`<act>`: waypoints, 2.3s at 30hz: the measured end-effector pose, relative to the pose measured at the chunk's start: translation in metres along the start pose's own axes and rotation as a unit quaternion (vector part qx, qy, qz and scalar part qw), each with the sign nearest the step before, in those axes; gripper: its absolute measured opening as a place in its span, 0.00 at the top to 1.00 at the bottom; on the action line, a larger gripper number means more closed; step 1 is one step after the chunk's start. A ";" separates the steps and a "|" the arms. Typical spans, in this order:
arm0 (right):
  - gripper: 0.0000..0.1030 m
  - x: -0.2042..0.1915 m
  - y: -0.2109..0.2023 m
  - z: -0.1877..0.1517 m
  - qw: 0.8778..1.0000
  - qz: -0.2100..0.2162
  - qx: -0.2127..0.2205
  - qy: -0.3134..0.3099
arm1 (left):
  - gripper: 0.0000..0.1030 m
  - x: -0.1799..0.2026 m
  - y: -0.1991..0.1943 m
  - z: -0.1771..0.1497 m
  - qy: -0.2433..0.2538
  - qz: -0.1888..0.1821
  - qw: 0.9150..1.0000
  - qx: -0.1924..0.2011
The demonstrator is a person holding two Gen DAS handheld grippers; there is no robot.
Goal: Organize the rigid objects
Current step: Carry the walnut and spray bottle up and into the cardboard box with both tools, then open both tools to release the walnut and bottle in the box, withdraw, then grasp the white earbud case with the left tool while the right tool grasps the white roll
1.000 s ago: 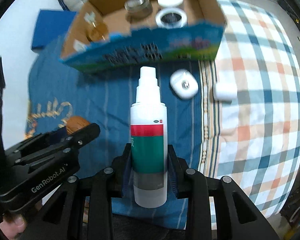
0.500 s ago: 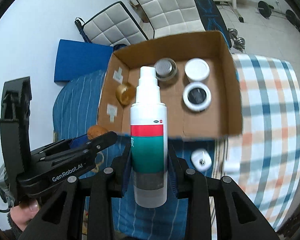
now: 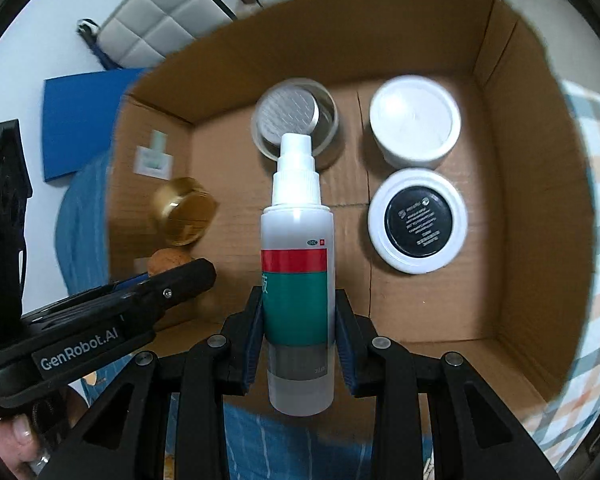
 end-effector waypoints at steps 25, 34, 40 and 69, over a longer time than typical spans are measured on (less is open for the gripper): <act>0.50 0.005 0.029 0.004 0.998 -0.058 -0.026 -0.029 | 0.47 0.003 0.005 -0.014 -0.002 0.036 0.999 -0.007; 0.08 0.019 -0.008 0.003 0.995 -0.095 0.008 -0.041 | 0.14 0.008 -0.044 -0.026 0.026 0.075 0.994 0.069; 0.00 0.022 -0.039 -0.004 0.989 -0.126 0.032 -0.069 | 0.13 0.010 -0.087 -0.046 0.038 0.076 0.989 0.118; 0.00 0.082 -0.168 -0.089 0.982 -0.119 0.123 -0.076 | 0.13 0.077 -0.128 -0.145 0.066 0.086 0.975 0.194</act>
Point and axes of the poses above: each gripper's, at about its wrist camera, not at the fingertips, and y roughly the way its jaws point, x to its right, z to its top, the point moved 7 cm from there along y, roughly the way its jaws point, and after that the axes turned 11 degrees about x, right-handed, at the moved point
